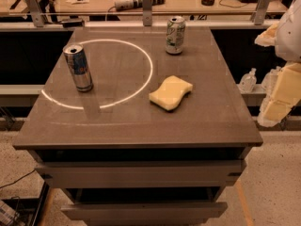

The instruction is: Move sponge near redbull can

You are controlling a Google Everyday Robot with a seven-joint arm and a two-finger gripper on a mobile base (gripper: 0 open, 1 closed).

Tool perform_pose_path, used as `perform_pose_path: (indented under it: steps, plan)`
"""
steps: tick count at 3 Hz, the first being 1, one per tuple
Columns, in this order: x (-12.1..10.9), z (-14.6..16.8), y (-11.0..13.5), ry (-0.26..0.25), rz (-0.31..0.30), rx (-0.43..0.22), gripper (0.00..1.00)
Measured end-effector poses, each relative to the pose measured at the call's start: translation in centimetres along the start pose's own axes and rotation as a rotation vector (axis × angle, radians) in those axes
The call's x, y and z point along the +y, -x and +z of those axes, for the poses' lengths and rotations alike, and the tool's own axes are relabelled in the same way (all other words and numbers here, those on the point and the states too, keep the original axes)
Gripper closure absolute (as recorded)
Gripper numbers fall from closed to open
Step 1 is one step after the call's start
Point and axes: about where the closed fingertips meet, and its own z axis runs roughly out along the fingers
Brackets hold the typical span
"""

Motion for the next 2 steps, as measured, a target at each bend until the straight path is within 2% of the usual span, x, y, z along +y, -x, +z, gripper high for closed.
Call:
perform_pose_path:
  steps: [1,2]
  plan:
    - [0.0,0.0,0.0,0.0,0.0,0.0,0.0]
    - [-0.12,-0.05,0.53,0.011,-0.036,-0.008,0.0]
